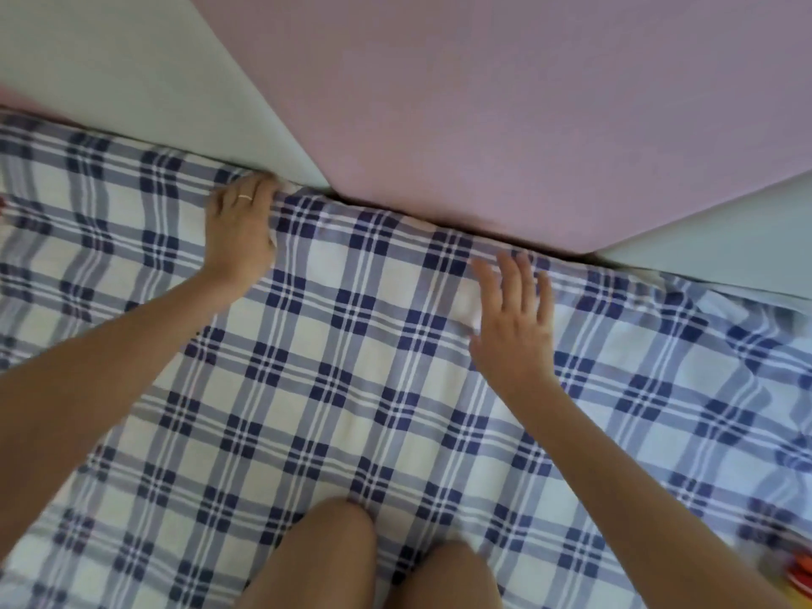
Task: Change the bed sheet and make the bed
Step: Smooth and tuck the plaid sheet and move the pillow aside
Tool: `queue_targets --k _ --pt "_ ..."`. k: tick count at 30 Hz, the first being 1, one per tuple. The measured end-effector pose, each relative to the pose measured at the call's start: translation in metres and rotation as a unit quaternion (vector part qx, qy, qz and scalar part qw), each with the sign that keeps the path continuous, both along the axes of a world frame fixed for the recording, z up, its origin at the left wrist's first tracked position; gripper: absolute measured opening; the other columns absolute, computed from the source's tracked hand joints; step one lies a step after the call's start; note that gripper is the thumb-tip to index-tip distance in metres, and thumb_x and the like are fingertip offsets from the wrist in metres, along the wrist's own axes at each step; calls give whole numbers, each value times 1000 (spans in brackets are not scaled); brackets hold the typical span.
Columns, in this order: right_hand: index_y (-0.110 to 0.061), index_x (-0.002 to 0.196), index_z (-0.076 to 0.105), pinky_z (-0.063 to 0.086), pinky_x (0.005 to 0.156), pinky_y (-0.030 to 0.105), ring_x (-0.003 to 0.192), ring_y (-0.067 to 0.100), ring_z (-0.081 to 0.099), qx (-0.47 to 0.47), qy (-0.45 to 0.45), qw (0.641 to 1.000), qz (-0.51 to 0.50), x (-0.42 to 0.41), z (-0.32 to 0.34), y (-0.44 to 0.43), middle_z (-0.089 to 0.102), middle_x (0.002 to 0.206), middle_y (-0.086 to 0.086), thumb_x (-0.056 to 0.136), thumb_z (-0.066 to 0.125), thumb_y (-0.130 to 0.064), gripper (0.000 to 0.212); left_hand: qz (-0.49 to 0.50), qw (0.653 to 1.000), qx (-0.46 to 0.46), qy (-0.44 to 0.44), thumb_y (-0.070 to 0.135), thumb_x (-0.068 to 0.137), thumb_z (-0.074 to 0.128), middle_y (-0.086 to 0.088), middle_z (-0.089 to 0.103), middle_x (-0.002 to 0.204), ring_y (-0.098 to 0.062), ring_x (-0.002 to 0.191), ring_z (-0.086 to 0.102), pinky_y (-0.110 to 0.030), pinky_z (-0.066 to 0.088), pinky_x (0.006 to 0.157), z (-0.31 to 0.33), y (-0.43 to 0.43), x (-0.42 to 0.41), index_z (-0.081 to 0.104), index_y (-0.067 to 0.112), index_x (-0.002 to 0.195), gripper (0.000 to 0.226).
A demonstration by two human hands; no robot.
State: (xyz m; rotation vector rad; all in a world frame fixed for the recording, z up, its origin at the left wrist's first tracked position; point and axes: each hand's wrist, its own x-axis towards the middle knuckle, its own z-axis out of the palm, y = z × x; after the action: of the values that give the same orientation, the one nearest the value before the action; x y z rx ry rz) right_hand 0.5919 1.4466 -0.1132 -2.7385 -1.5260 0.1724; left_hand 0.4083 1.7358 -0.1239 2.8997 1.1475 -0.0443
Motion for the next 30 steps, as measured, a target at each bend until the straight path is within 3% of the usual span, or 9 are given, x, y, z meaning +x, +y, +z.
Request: queue_targets --k 5,10,14,17,20,23,25,27,30 --pt "-13 152 1 16 117 44 141 33 24 -105 68 991 39 -16 1 83 22 153 17 74 78 -27 110 -66 981 17 181 -8 68 67 -15 55 127 -33 119 49 -47 30 100 1 54 -9 49 6 129 66" --pt "-11 150 -7 13 118 41 140 29 22 -197 83 975 64 -11 -5 120 21 150 13 75 77 -31 115 66 936 2 347 23 83 63 -3 53 132 -25 128 40 -52 15 113 16 95 -8 52 19 124 43" --pt "-19 151 -6 7 118 41 144 23 15 -183 131 971 75 1 -6 108 15 155 5 71 77 -48 119 158 890 -55 423 55 78 62 -5 39 148 -29 140 26 -63 8 110 25 119 -12 40 19 139 74" --pt "-20 150 -14 0 116 50 145 25 8 -191 137 966 108 9 -6 104 6 157 7 65 77 -57 129 236 895 -62 373 51 82 64 -9 31 153 -31 144 17 -62 5 113 26 113 -3 37 13 142 77" --pt "-18 150 -1 -3 115 50 143 30 13 -75 94 960 252 7 -9 89 20 155 14 64 78 -49 121 347 933 -56 74 31 85 64 -18 6 157 -34 146 2 -58 3 114 22 56 -11 13 4 148 86" --pt "-23 153 14 1 115 52 145 27 11 -50 90 882 460 -24 -14 46 20 157 7 67 71 -56 108 346 917 -139 -143 47 86 57 -18 0 156 -35 145 1 -61 3 112 9 -41 -26 9 8 150 90" --pt "-32 150 22 2 115 53 147 24 1 -118 52 823 554 -20 -21 11 19 158 0 63 75 -56 105 341 893 -278 -92 67 85 46 -12 -16 157 -30 145 -14 -62 -4 110 -6 -90 -27 -8 17 151 99" --pt "-32 150 23 3 114 57 148 23 -3 -150 13 875 459 20 -24 -14 15 159 -6 58 77 -59 110 341 873 -349 20 81 76 35 -6 -33 153 -28 142 -27 -64 -10 109 -21 -106 -23 -28 26 145 108" --pt "-33 151 12 5 109 68 146 33 9 -173 9 974 149 90 -4 -52 11 160 -2 75 52 -67 93 358 855 -366 87 90 67 32 -6 -43 147 -29 138 -34 -67 -12 107 -30 -95 -9 -40 27 137 119"
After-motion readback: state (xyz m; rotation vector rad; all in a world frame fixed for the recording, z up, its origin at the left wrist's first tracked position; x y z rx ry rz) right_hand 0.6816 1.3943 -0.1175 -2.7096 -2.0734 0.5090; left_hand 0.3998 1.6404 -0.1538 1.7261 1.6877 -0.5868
